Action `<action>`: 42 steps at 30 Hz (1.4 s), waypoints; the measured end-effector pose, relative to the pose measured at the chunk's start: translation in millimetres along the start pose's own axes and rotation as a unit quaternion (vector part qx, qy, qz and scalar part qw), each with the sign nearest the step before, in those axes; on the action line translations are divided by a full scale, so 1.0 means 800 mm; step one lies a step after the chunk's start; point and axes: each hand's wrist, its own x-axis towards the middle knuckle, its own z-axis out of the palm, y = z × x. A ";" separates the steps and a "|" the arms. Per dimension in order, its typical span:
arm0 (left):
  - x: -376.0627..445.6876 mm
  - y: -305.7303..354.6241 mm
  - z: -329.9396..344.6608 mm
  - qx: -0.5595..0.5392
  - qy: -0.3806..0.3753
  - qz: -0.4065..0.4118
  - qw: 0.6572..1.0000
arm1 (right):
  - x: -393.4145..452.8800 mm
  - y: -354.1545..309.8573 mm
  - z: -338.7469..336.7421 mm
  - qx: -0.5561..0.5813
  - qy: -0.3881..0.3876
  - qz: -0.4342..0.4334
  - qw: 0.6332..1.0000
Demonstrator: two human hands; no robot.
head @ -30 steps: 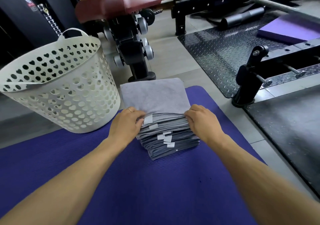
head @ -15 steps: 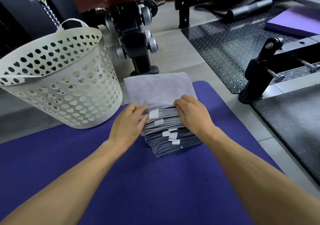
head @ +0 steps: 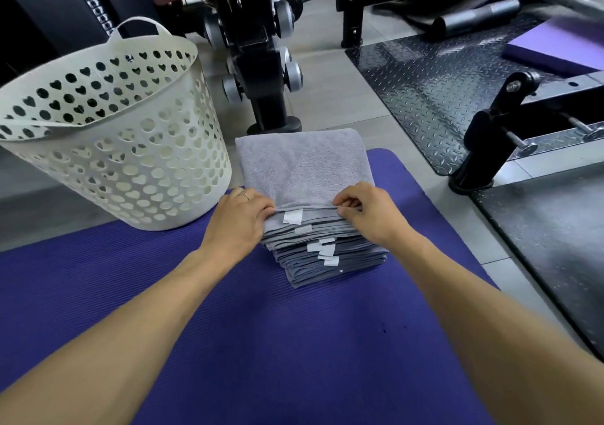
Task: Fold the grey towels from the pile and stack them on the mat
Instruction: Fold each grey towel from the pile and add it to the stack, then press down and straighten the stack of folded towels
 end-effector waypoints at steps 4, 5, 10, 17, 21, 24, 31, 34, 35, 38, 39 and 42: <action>-0.014 0.014 -0.015 -0.033 -0.042 -0.044 0.998 | -0.017 -0.011 -0.009 0.068 0.022 0.051 0.996; -0.020 0.017 -0.022 -0.038 -0.053 -0.054 0.996 | -0.025 -0.016 -0.012 0.058 0.026 0.047 0.997; -0.057 0.033 -0.078 -0.049 -0.062 -0.078 0.994 | -0.074 -0.055 -0.030 0.024 0.058 0.027 0.998; -0.150 0.047 -0.184 -0.073 -0.099 -0.100 0.987 | -0.172 -0.159 -0.051 -0.036 0.011 -0.045 0.998; -0.208 0.043 -0.251 -0.069 -0.091 -0.089 0.989 | -0.220 -0.232 -0.048 -0.089 -0.032 -0.099 0.991; -0.238 0.037 -0.300 -0.055 -0.092 -0.064 0.992 | -0.249 -0.294 -0.045 -0.134 -0.049 -0.141 0.980; -0.259 -0.006 -0.386 -0.095 -0.046 -0.078 0.991 | -0.242 -0.404 -0.015 -0.160 -0.045 -0.140 0.976; -0.227 -0.046 -0.391 -0.130 -0.007 -0.101 0.986 | -0.188 -0.431 0.007 -0.156 -0.038 -0.133 0.978; -0.210 -0.062 -0.387 -0.134 -0.001 -0.107 0.985 | -0.164 -0.436 0.014 -0.149 -0.034 -0.132 0.979; -0.149 -0.106 -0.368 -0.145 0.008 -0.127 0.981 | -0.085 -0.437 0.031 -0.131 -0.019 -0.129 0.983; -0.129 -0.119 -0.362 -0.148 0.010 -0.134 0.980 | -0.059 -0.433 0.037 -0.125 -0.013 -0.128 0.984; -0.084 -0.144 -0.342 -0.181 0.011 -0.164 0.969 | -0.009 -0.415 0.047 -0.097 -0.001 -0.100 0.990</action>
